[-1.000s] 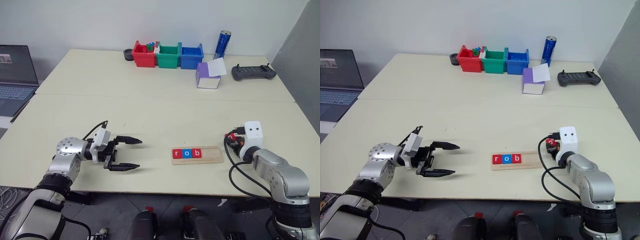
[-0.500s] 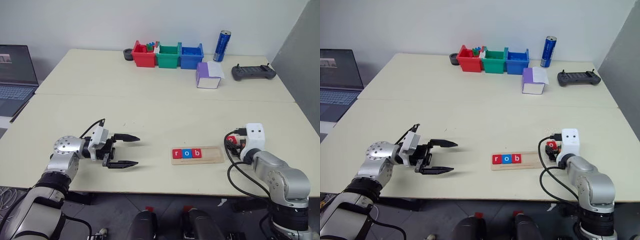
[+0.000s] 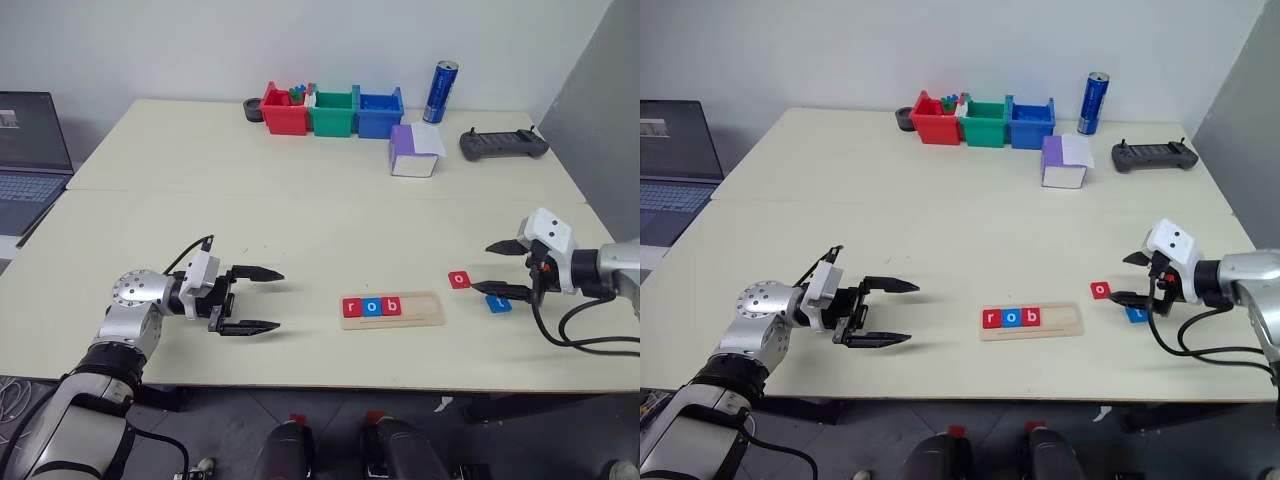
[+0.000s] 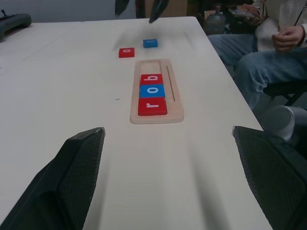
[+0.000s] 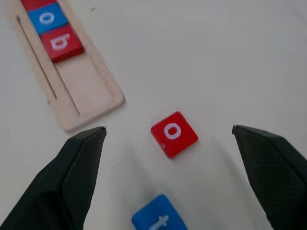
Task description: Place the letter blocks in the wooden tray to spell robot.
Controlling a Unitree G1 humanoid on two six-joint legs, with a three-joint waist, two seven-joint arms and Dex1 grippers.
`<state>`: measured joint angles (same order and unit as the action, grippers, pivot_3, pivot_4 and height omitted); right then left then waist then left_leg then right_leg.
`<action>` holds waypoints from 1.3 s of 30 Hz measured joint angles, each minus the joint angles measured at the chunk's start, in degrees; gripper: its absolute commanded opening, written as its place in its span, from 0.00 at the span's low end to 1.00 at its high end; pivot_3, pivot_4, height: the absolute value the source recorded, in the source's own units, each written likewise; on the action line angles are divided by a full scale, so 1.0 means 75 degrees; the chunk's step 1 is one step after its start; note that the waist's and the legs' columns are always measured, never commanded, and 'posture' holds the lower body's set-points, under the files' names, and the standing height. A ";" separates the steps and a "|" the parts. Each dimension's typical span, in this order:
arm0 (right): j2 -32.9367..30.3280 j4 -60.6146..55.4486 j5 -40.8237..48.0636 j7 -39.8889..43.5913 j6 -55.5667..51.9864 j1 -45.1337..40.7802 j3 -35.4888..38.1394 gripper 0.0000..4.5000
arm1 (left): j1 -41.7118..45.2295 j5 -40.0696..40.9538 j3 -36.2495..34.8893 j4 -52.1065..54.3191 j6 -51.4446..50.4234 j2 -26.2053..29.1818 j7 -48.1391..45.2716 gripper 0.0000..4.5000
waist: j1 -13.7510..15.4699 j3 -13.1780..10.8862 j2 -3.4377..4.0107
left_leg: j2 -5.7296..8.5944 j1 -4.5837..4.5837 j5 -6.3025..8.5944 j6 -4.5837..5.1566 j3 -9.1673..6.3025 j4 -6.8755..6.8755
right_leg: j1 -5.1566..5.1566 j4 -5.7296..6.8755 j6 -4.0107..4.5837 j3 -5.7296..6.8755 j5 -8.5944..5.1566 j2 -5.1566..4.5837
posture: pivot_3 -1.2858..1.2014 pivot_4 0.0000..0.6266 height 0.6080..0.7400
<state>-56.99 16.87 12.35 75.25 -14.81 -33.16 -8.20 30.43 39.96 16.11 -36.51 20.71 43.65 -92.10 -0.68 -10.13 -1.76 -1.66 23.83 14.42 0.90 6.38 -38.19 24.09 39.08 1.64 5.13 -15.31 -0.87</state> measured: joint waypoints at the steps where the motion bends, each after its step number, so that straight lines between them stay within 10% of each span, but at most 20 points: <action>1: 0.0142 0.0774 -0.0297 0.0446 0.0571 -0.0554 -0.0316 0.99 | -0.0011 -0.0003 -0.0043 0.0063 -0.0040 0.0006 -0.0003 1.00 | -0.0020 0.0000 -0.0001 | 0.0000 -0.0002 0.0000 0.0000 0.0002 -0.0002 | -0.0001 0.0002 0.0000 -0.0001 0.0000 0.0001 | 0.52 0.24 1.00; 20: 0.1775 0.5942 -0.2845 0.1232 0.4111 -0.3071 -0.1624 0.99 | -0.0546 -0.0214 -0.0406 0.0468 0.0093 0.0051 -0.0003 1.00 | 0.0041 -0.0003 0.0006 | 0.0001 0.0001 -0.0023 -0.0042 0.0012 -0.0049 | 0.0000 0.0045 0.0052 -0.0004 0.0020 -0.0020 | 0.52 0.24 1.00; 30: 0.1892 0.6273 -0.3278 0.1355 0.4344 -0.3282 -0.1617 0.33 | -0.0672 -0.0216 -0.0702 0.0680 -0.0021 0.0054 -0.0003 1.00 | 0.0043 -0.0003 0.0007 | 0.0000 -0.0007 -0.0022 -0.0038 0.0009 -0.0095 | -0.0001 0.0109 0.0058 -0.0006 0.0015 -0.0026 | 0.52 0.24 1.00; 39: 0.1972 0.3846 -0.2568 0.1641 0.2084 -0.3104 -0.1047 0.32 | -0.0659 -0.0479 -0.1030 0.1396 -0.0753 -0.0086 -0.0003 1.00 | 0.0017 -0.0005 0.0012 | -0.0005 -0.0006 -0.0022 -0.0040 0.0001 -0.0092 | 0.0006 0.0124 0.0079 0.0003 0.0004 -0.0025 | 0.52 0.24 1.00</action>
<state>-42.19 45.71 -6.91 87.56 0.83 -56.44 -16.05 25.49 36.37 8.39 -26.04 15.07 43.01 -92.12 -0.56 -10.17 -1.67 -1.70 23.79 14.26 0.60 6.38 -38.88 24.13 40.01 2.23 5.15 -15.28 -1.06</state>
